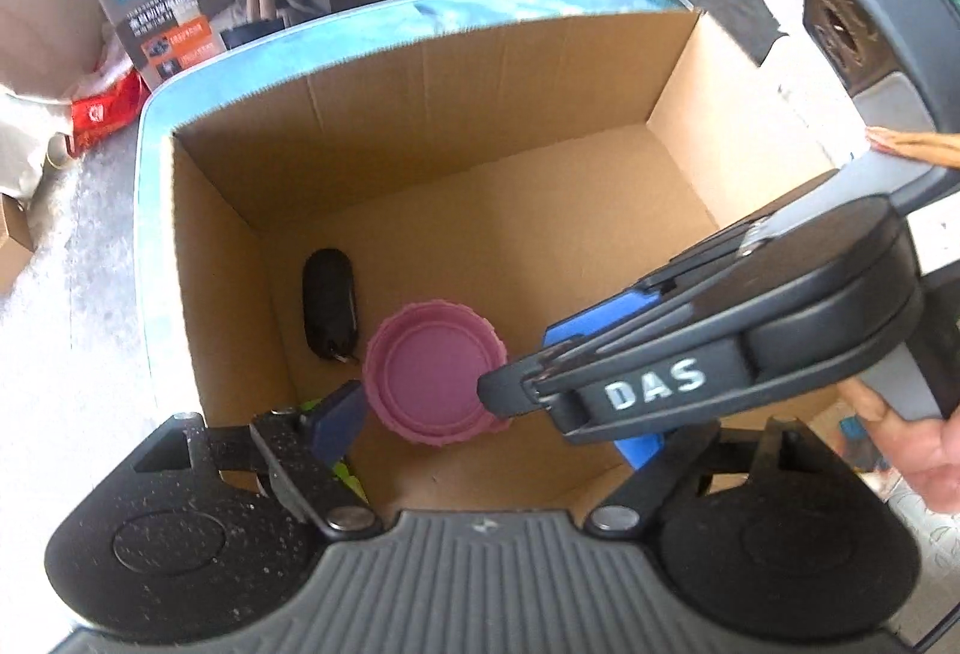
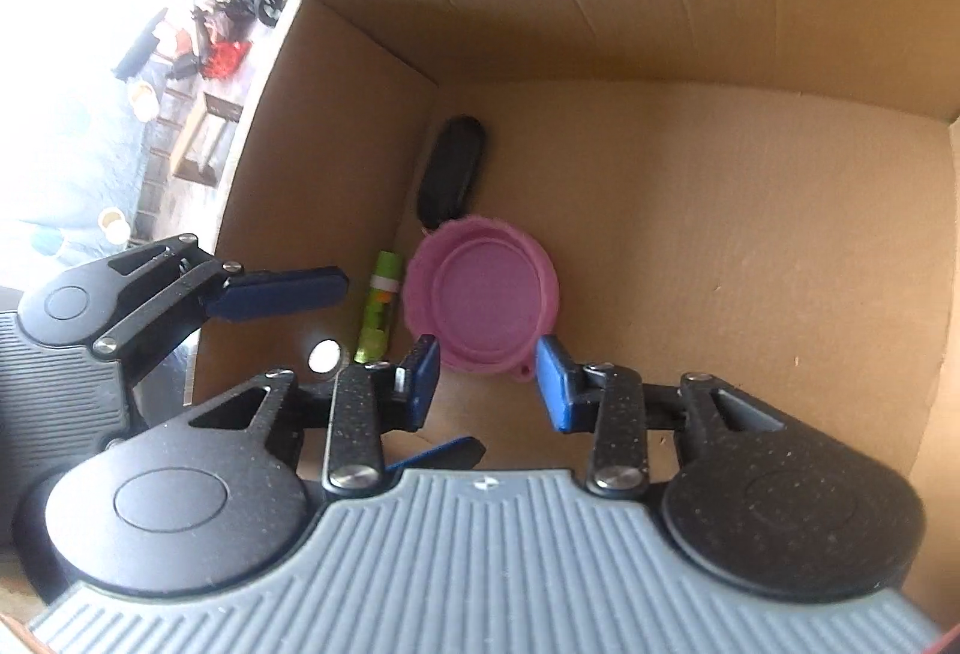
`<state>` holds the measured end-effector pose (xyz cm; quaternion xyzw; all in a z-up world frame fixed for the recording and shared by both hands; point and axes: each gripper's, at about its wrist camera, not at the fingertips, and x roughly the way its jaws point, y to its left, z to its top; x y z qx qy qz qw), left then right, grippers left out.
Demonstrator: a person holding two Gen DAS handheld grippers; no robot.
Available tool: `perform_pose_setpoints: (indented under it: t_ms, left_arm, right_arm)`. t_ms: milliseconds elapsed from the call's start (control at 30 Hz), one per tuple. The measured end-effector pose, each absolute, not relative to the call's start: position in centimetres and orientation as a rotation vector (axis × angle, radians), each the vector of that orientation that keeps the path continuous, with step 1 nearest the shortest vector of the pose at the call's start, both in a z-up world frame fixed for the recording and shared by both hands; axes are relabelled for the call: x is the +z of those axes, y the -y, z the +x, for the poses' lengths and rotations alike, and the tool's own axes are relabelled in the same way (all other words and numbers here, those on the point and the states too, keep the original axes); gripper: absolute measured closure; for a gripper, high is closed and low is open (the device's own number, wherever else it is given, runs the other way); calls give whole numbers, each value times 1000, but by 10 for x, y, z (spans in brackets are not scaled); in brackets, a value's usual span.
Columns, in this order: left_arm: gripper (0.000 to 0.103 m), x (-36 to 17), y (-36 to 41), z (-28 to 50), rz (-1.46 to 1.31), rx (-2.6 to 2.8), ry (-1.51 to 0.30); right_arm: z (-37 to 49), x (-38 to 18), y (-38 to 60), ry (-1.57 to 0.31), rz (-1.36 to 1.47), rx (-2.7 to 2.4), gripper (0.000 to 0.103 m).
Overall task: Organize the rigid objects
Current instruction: 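Lift the pink lid into the cardboard box and open the right gripper, then move the open right gripper back to the black tape roll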
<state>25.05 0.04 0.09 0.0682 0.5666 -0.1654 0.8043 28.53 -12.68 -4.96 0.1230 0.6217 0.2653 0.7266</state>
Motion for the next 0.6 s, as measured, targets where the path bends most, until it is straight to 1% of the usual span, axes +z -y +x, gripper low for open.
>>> perform_pose_setpoints:
  t_ms: [233,333,467,533,600]
  left_arm:
    - [17,34,-12,229,64,-327,-1106]
    - [11,54,-16,211,19,-349,-1042]
    - [10,74,-21,181,-14,-362,-947]
    - [9,78,-25,167,-41,-364,-905]
    - [8,81,-27,153,-74,-366,-870]
  right_arm:
    - [246,6,159,-1189,273,602,58]
    - [219,37,174,-1078,280,613,52]
    - [165,73,201,-902,332,638,42]
    - [136,89,218,-803,352,628,27]
    - [106,97,235,-711,347,595,21]
